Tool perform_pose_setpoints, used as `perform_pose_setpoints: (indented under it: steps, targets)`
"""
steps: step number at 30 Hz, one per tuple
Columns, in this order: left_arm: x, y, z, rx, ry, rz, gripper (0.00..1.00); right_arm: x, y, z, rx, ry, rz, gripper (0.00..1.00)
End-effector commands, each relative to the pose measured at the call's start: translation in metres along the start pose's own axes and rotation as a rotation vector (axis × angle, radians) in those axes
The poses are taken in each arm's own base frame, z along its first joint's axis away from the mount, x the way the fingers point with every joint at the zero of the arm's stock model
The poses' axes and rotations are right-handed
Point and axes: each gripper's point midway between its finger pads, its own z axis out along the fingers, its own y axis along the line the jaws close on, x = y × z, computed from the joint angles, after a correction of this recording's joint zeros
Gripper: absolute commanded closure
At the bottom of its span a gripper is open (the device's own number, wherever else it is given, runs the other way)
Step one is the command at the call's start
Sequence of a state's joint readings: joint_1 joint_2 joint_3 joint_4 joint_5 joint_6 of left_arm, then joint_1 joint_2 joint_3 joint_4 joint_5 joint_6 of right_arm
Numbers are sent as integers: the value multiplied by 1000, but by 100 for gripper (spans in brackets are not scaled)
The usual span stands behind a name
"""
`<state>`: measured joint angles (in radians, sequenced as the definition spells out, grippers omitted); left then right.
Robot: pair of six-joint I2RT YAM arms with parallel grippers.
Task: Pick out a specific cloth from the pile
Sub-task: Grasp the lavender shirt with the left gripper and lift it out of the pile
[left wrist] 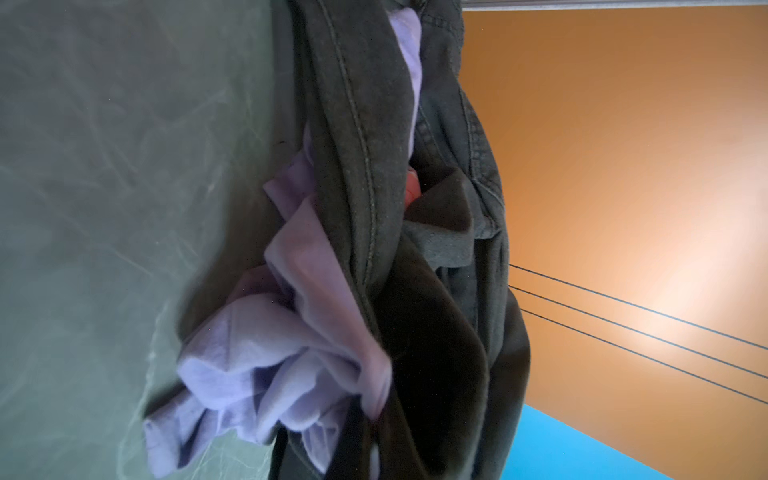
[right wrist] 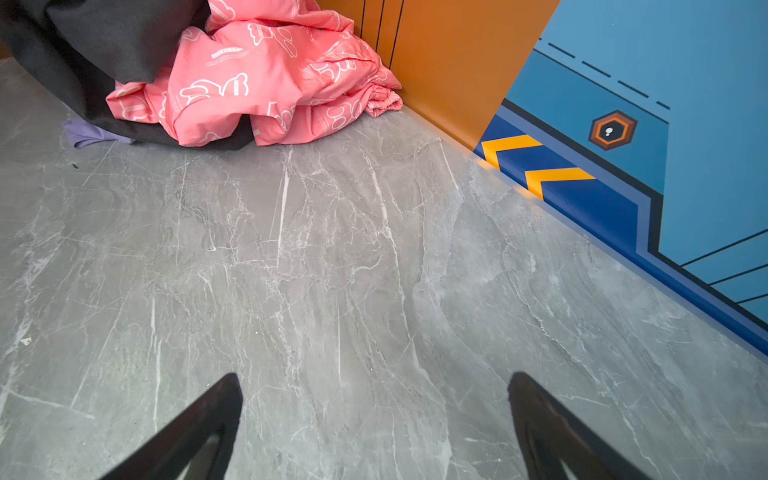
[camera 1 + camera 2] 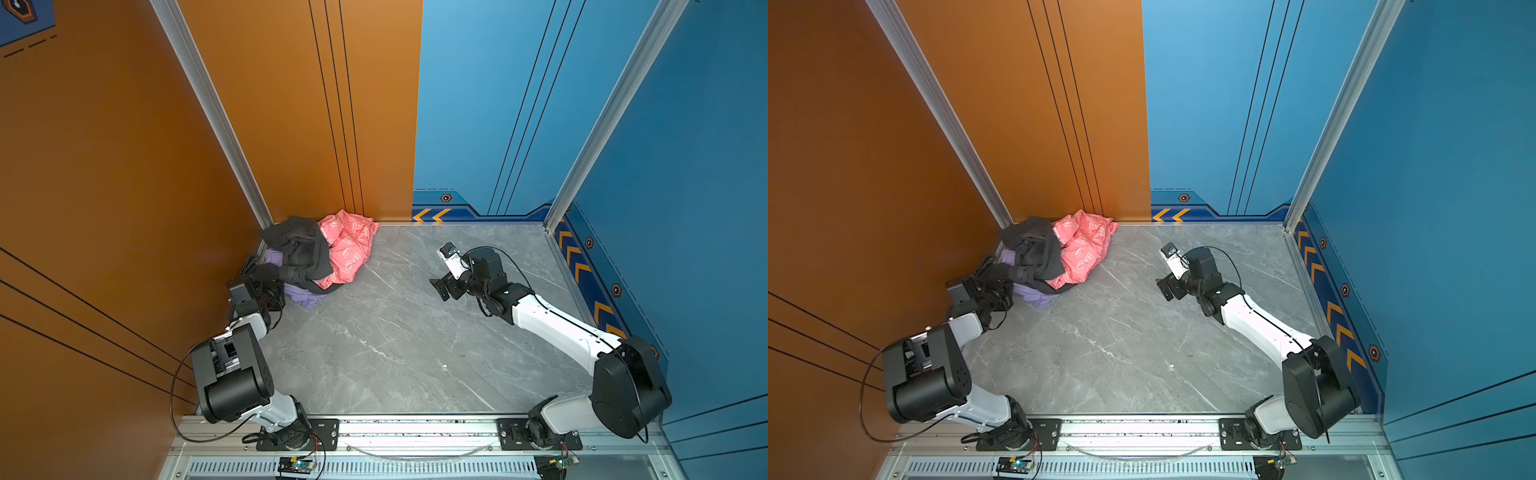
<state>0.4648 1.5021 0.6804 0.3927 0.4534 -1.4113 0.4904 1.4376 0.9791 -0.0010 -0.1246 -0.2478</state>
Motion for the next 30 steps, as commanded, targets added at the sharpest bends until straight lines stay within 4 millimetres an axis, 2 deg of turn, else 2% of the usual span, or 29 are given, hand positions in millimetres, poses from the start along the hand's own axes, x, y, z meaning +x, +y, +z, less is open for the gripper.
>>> perform_pose_setpoints:
  steps: [1,8,17,20,21,30]
  targets:
    - [0,-36,-13,60,-25,49,100,-8,-1,-9,25,-20,-21,0]
    - [-4,-74,-42,54,-89,151,100,-10,1,-12,29,-22,-36,0]
    - [-1,-131,-60,145,-92,185,100,-10,3,-14,31,-26,-56,0]
    - [-1,-146,-69,155,-107,215,100,-13,3,-14,34,-33,-62,0]
    - [-1,-161,-75,179,-118,235,100,-13,3,-13,33,-34,-63,0]
    - [1,-210,-104,223,-169,363,100,-14,3,-13,35,-35,-75,0]
